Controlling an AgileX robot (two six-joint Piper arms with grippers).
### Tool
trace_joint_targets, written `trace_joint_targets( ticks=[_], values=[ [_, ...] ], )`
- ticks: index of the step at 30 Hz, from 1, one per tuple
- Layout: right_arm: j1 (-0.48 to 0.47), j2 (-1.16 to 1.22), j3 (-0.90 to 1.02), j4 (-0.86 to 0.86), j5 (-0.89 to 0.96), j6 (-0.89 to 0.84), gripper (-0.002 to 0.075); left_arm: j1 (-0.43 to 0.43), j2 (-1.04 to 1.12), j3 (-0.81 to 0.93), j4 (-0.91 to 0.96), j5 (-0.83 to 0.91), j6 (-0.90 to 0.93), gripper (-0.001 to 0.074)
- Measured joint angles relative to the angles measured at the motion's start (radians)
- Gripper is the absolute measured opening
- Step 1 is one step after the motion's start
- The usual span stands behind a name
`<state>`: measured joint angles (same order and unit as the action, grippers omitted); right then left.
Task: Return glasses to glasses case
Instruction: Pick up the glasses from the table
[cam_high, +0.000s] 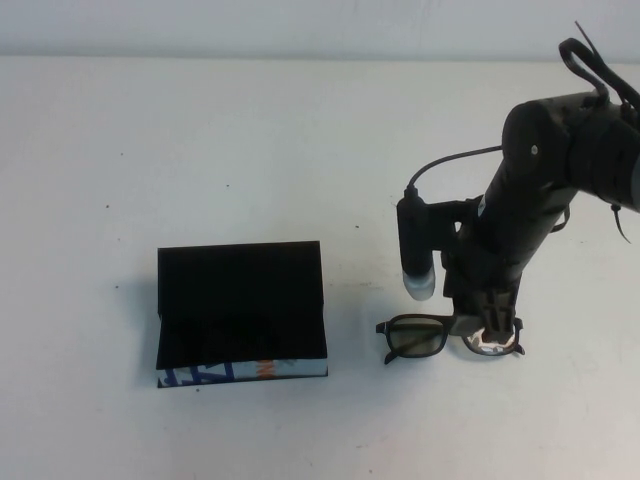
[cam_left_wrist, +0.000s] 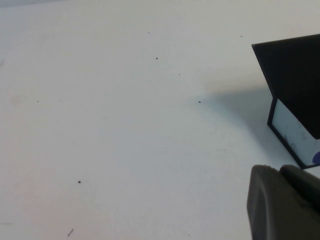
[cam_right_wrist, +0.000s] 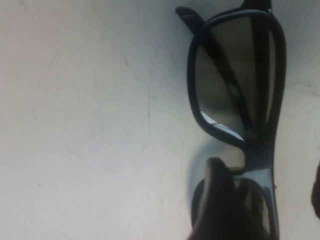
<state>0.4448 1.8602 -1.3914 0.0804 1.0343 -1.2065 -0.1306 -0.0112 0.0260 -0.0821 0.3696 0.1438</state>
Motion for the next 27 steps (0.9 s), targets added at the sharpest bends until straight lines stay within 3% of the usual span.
trace_joint_targets(
  ticks=[27],
  values=[
    [0.0, 0.124, -0.066, -0.01, 0.027, -0.016, 0.0346, 0.0, 0.0, 0.0, 0.0, 0.0, 0.0, -0.0001]
  ],
)
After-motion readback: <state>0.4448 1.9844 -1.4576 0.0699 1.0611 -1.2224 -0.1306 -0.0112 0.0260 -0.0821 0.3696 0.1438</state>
